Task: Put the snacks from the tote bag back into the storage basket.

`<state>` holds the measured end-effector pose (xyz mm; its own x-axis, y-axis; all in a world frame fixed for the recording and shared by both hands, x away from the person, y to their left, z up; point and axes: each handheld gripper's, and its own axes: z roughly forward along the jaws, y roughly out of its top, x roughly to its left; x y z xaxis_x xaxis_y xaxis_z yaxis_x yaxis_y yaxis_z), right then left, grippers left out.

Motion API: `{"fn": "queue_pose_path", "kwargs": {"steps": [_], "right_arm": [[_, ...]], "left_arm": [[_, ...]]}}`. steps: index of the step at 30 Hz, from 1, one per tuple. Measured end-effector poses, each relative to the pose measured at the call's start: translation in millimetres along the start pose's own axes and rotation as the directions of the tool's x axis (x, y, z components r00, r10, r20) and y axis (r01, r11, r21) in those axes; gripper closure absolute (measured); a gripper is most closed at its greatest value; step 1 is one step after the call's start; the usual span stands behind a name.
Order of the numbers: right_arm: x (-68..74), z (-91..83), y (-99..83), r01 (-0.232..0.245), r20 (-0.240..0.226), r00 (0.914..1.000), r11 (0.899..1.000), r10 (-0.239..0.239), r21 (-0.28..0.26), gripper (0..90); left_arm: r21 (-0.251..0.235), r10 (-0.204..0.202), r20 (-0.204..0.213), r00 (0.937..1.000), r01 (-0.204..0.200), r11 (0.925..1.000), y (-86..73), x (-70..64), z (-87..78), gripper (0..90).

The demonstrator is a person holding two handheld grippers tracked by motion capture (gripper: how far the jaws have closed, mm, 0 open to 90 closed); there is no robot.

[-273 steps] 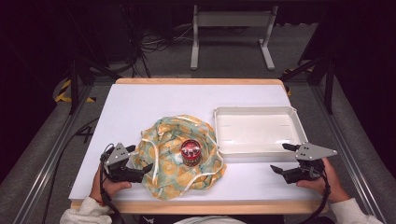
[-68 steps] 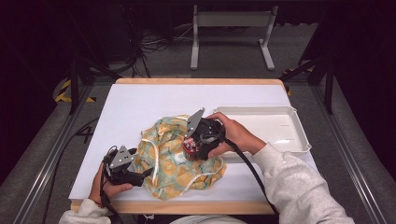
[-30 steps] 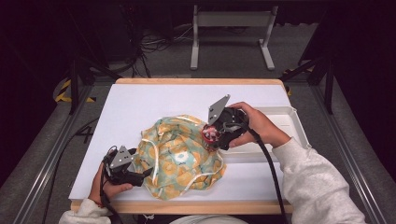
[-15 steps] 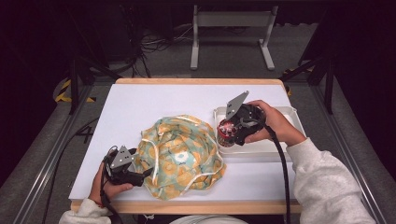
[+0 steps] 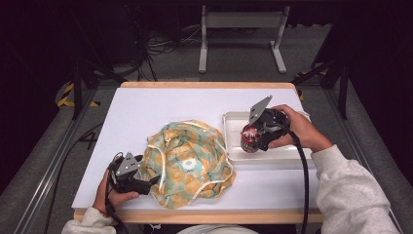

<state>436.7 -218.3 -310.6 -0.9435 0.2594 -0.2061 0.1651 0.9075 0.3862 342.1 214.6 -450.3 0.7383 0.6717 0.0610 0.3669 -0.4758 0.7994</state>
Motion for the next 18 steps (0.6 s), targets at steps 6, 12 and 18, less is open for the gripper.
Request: {"fn": "queue_pose_path", "kwargs": {"steps": [6, 12, 18], "right_arm": [[-4.2, 5.1, -12.5, -0.018, 0.016, 0.9997, 0.999, 0.017, 0.043, 23.6], [-12.9, 13.4, -25.5, -0.036, 0.004, 0.9994, 0.997, 0.036, 0.065, 23.6], [-19.5, 20.3, -34.9, -0.034, 0.002, 0.9994, 0.996, 0.034, 0.087, 23.6]], "left_arm": [[0.002, 0.0, 0.0, 1.0, 0.0, 1.0, 0.0, 0.0, 0.5, 5.6], [0.004, 0.001, 0.002, 1.0, -0.001, 1.0, 0.0, -0.2, 0.5, 5.6], [0.006, -0.002, 0.004, 1.0, 0.002, 1.0, -0.5, 0.1, 0.8, 5.6]]}}
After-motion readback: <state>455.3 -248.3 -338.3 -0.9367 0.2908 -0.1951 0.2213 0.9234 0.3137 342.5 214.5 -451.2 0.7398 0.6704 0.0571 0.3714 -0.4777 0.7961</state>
